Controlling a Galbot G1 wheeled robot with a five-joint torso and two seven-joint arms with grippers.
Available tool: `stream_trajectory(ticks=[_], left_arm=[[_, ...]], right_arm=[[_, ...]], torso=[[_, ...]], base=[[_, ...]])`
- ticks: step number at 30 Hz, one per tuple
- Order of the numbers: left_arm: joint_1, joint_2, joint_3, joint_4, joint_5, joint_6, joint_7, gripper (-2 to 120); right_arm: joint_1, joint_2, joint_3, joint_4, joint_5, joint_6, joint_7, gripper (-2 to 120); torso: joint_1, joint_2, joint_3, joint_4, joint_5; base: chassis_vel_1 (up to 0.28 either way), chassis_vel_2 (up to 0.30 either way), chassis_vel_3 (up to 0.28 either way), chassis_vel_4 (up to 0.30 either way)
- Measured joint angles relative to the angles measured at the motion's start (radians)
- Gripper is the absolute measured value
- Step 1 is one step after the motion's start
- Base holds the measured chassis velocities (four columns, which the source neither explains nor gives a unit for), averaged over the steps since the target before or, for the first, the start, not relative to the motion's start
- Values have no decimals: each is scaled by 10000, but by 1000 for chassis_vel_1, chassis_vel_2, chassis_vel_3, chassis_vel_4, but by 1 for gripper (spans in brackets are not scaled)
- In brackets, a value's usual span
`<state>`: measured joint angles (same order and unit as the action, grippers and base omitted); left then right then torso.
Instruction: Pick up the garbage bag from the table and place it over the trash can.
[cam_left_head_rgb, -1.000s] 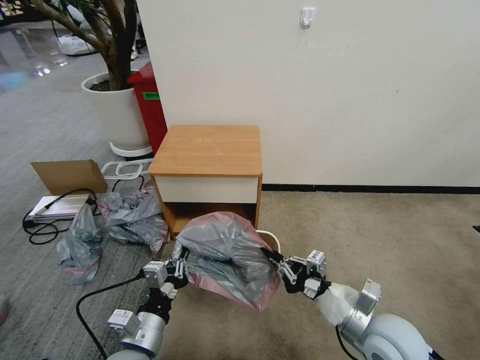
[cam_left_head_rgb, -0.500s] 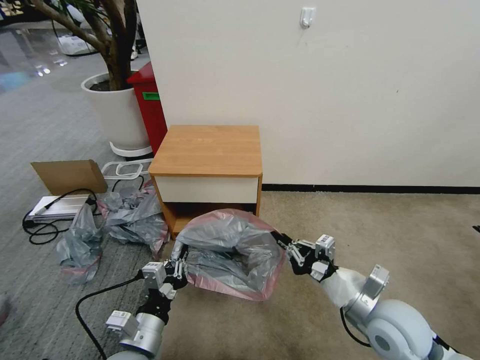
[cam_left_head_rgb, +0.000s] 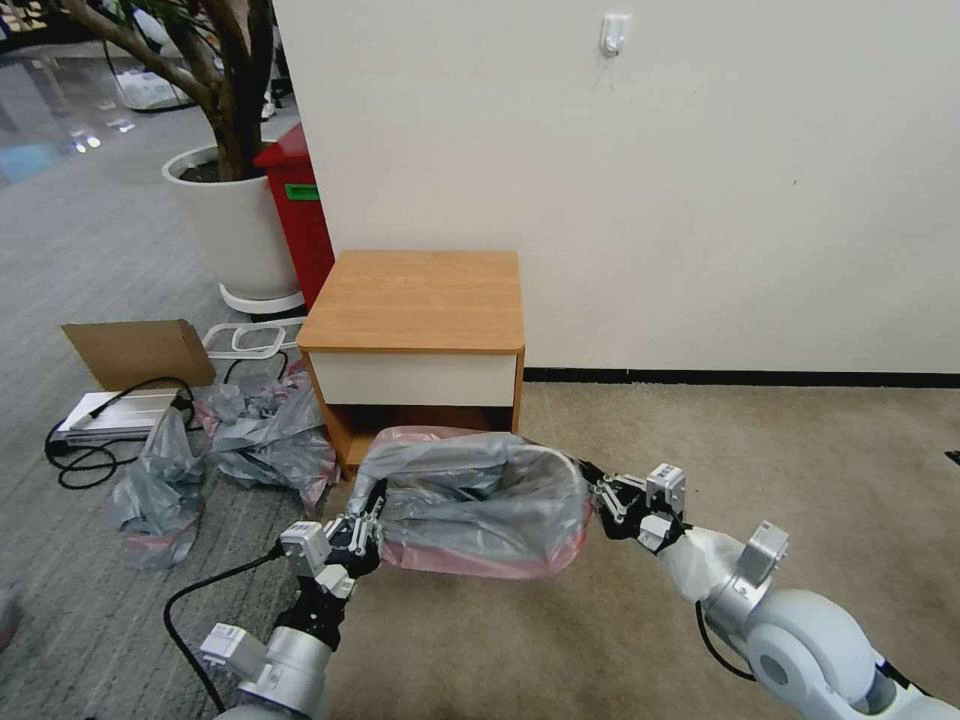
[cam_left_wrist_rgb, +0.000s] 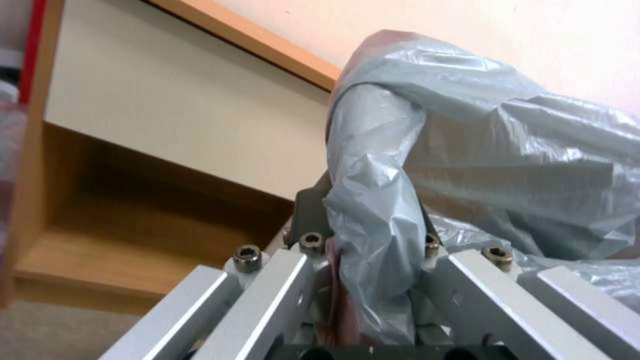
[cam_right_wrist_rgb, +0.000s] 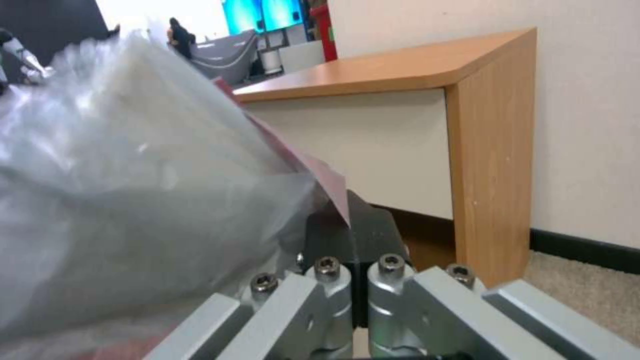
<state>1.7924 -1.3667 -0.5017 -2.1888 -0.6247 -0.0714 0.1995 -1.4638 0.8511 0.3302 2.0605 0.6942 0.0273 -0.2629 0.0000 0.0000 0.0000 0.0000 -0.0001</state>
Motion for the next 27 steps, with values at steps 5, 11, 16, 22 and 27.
stream_trajectory(ticks=[5, 11, 16, 22, 27], left_arm=[[-7, -37, 154, -393, -822, 336, -505, 7], [-70, -52, 167, -419, -1013, 466, -904, 7], [-269, -222, 128, -449, -1475, 582, -1487, 7], [-375, -531, 144, -740, -1972, 994, -2373, 7], [-247, -646, 255, -1001, -2183, 1468, -2982, 7]], right_arm=[[-19, 167, -170, -221, -821, 326, 7, 0], [-64, 317, -214, -161, -1441, 481, 140, 0], [-323, 398, -198, 181, -2201, 317, 688, 0], [-584, 870, -516, 494, -3516, 297, 1810, 0], [-538, 1366, -732, 198, -4810, 640, 2482, 0]], torso=[[1, 0, 0, -1, 1], [0, 0, 0, -1, 2], [0, 0, 0, 0, 0], [1, 0, 0, -1, 0], [1, 0, 0, 0, 0]], base=[[0, 0, 0, 0], [0, 0, 0, 0], [0, 0, 0, 0], [0, 0, 0, 0], [0, 0, 0, 0]])
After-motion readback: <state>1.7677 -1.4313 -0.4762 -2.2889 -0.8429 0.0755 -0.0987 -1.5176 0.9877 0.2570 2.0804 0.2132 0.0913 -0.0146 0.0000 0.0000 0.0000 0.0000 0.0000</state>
